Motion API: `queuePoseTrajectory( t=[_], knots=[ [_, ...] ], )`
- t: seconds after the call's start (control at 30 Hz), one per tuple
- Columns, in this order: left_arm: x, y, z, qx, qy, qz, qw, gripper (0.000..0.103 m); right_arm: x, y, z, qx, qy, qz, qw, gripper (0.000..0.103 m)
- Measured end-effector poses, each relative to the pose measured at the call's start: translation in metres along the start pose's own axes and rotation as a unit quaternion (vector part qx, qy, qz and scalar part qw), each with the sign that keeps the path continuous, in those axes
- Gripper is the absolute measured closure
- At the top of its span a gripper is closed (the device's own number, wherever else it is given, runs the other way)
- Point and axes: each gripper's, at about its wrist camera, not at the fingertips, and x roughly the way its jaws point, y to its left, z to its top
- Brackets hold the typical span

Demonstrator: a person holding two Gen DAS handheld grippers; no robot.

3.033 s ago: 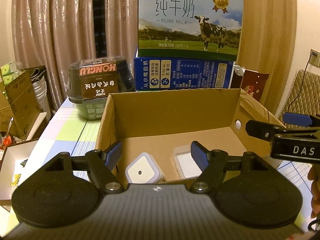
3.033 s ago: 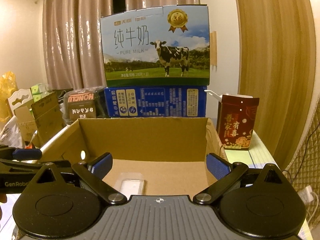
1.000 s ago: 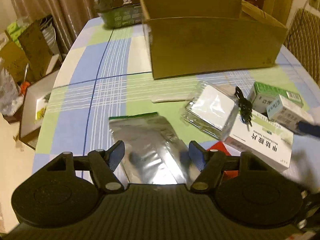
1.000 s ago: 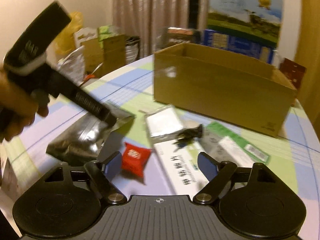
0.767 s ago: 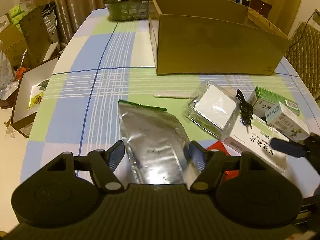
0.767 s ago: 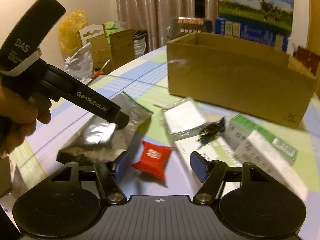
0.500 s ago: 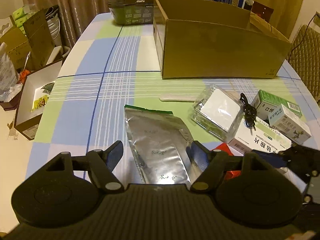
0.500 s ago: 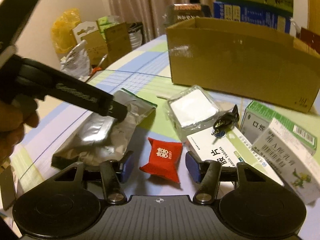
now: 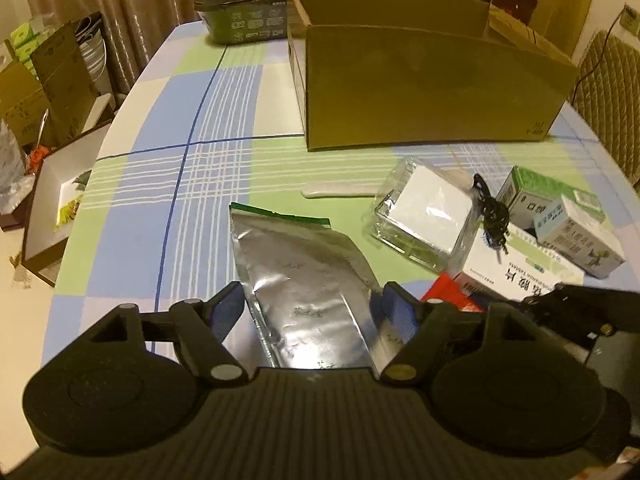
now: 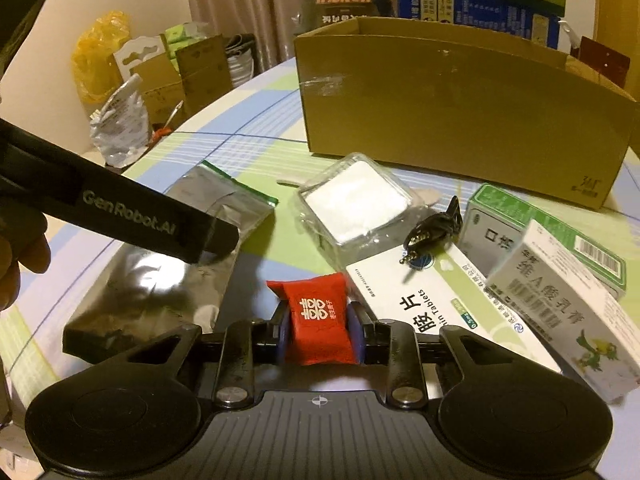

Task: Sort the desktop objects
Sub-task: 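Grasp the silver foil bag with the left tool while the right tool grasps the red candy packet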

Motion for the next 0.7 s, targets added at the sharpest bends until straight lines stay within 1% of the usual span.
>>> queuePoseTrajectory(
  t=[0.2,0.33,0.43,0.5,0.53,0.57,0.6,0.67,0.7],
  knots=[
    [0.009,-0.01,0.001,0.023,0.015,0.019,0.9995,0.019,-0.001,-0.001,-0.001,0.002,0.0,0.002,1.0,0.076],
    [0.018,-0.013,0.0,0.039,0.027,0.035,0.9983,0.019,-0.002,0.0,-0.001,-0.005,0.0,0.001,1.0,0.076],
    [0.026,-0.013,-0.004,0.039,0.05,0.029,0.9976,0.019,-0.003,0.001,-0.002,-0.007,0.0,0.0,1.0,0.076],
    [0.032,-0.015,-0.008,0.051,0.06,0.038,0.9961,0.019,-0.003,0.001,-0.002,-0.005,0.001,0.002,1.0,0.076],
    [0.033,-0.016,-0.009,0.05,0.06,0.038,0.9962,0.022,-0.004,0.001,-0.002,-0.006,0.002,0.003,1.0,0.076],
    [0.032,-0.014,-0.009,0.042,0.059,0.036,0.9967,0.028,-0.004,0.002,-0.003,-0.007,0.003,0.003,1.0,0.076],
    [0.031,-0.012,-0.009,0.035,0.059,0.035,0.997,0.031,-0.005,0.002,-0.003,-0.008,0.004,0.004,1.0,0.077],
    [0.027,-0.009,-0.01,0.033,0.06,0.033,0.9971,0.04,-0.007,0.001,-0.004,-0.008,0.006,0.004,1.0,0.077],
    [0.025,-0.008,-0.012,0.032,0.061,0.033,0.9971,0.041,-0.009,0.0,-0.004,-0.007,0.008,0.004,1.0,0.077]
  ],
)
